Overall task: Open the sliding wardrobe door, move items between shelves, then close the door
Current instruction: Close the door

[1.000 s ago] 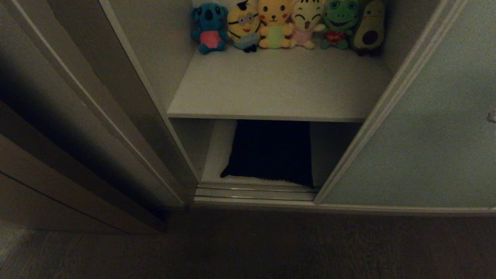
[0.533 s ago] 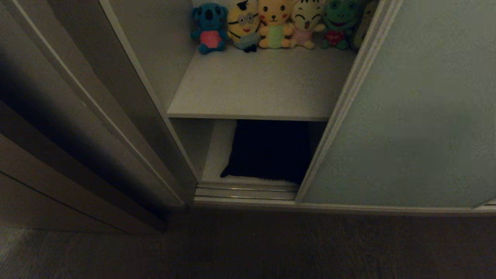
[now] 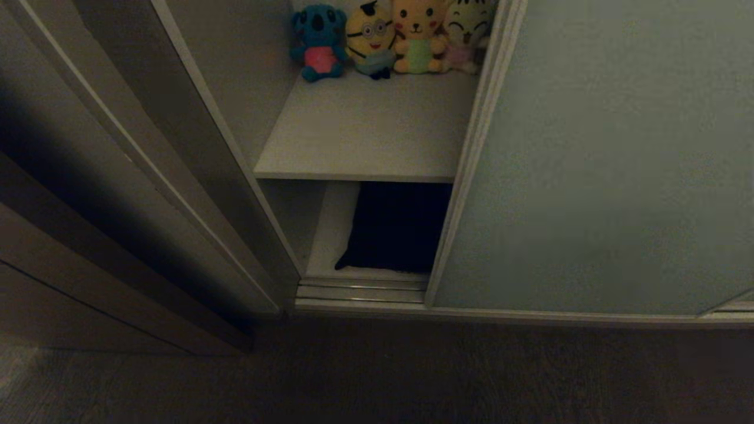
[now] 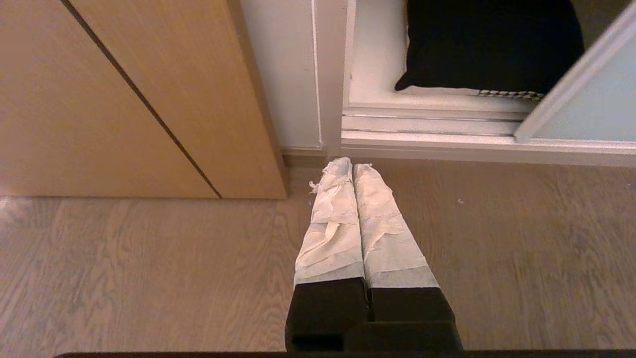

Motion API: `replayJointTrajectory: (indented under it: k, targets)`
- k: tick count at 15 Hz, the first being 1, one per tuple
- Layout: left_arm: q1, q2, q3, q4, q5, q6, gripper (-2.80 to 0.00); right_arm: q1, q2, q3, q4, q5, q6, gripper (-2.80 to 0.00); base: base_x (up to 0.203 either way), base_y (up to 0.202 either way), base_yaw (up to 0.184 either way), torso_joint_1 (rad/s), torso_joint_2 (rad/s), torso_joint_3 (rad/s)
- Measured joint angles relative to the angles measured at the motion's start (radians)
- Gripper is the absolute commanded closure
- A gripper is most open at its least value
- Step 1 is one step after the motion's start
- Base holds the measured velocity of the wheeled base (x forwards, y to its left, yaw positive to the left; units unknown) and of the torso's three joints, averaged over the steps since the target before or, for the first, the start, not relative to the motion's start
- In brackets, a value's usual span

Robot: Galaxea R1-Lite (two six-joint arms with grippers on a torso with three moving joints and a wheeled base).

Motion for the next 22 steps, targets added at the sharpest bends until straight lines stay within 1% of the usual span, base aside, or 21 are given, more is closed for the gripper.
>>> replayJointTrajectory:
  k: [2, 4, 6, 7, 9, 11, 14, 15, 16, 19, 21, 22]
  targets:
    - [0.000, 0.000, 0.000, 0.000, 0.000, 0.000, 0.00, 0.012, -0.056, 0.053, -0.002, 0.000, -0.009, 0.00, 0.000, 0.000, 0.000, 0.000, 0.00, 0.000]
    - [0.000, 0.000, 0.000, 0.000, 0.000, 0.000, 0.00, 0.004, -0.132, 0.101, 0.000, 0.001, -0.014, 0.00, 0.000, 0.000, 0.000, 0.000, 0.00, 0.000]
    - [0.000, 0.000, 0.000, 0.000, 0.000, -0.001, 0.00, -0.051, -0.179, 0.111, -0.004, 0.000, -0.012, 0.00, 0.000, 0.000, 0.000, 0.000, 0.00, 0.000]
    - [0.000, 0.000, 0.000, 0.000, 0.000, 0.000, 0.00, -0.084, -0.180, 0.086, -0.006, -0.004, -0.009, 0.00, 0.000, 0.000, 0.000, 0.000, 0.00, 0.000]
    - [0.000, 0.000, 0.000, 0.000, 0.000, 0.000, 0.00, -0.213, -0.149, 0.046, -0.023, -0.035, -0.006, 0.00, 0.000, 0.000, 0.000, 0.000, 0.00, 0.000]
    - [0.000, 0.000, 0.000, 0.000, 0.000, 0.000, 0.00, -0.359, -0.086, 0.024, -0.089, -0.059, -0.007, 0.00, 0.000, 0.000, 0.000, 0.000, 0.00, 0.000]
    - [-0.001, 0.000, 0.000, 0.000, 0.000, 0.000, 0.00, -0.612, 0.013, -0.024, -0.188, -0.070, -0.007, 0.00, 0.000, 0.000, 0.000, 0.000, 0.00, 0.000]
    - [-0.001, 0.000, 0.000, 0.000, 0.000, -0.001, 0.00, -0.709, 0.057, -0.046, -0.218, -0.078, -0.007, 0.00, 0.000, 0.000, 0.000, 0.000, 0.00, 0.000]
    - [-0.001, 0.000, 0.000, 0.000, 0.000, 0.000, 0.00, -0.789, 0.111, -0.070, -0.248, -0.100, -0.006, 0.00, 0.000, 0.000, 0.000, 0.000, 0.00, 0.000]
    - [-0.001, 0.000, 0.000, 0.000, 0.000, -0.001, 0.00, -0.954, 0.285, -0.162, -0.291, -0.219, -0.004, 0.00, 0.000, 0.000, 0.000, 0.000, 0.00, 0.000]
    - [0.000, 0.000, 0.000, 0.000, 0.000, 0.000, 0.00, -1.036, 0.402, -0.268, -0.292, -0.265, 0.002, 0.00, 0.000, 0.000, 0.000, 0.000, 0.00, 0.000]
    - [0.000, 0.000, 0.000, 0.000, 0.000, 0.000, 0.00, -1.069, 0.462, -0.333, -0.286, -0.270, 0.006, 0.00, 0.000, 0.000, 0.000, 0.000, 0.00, 0.000]
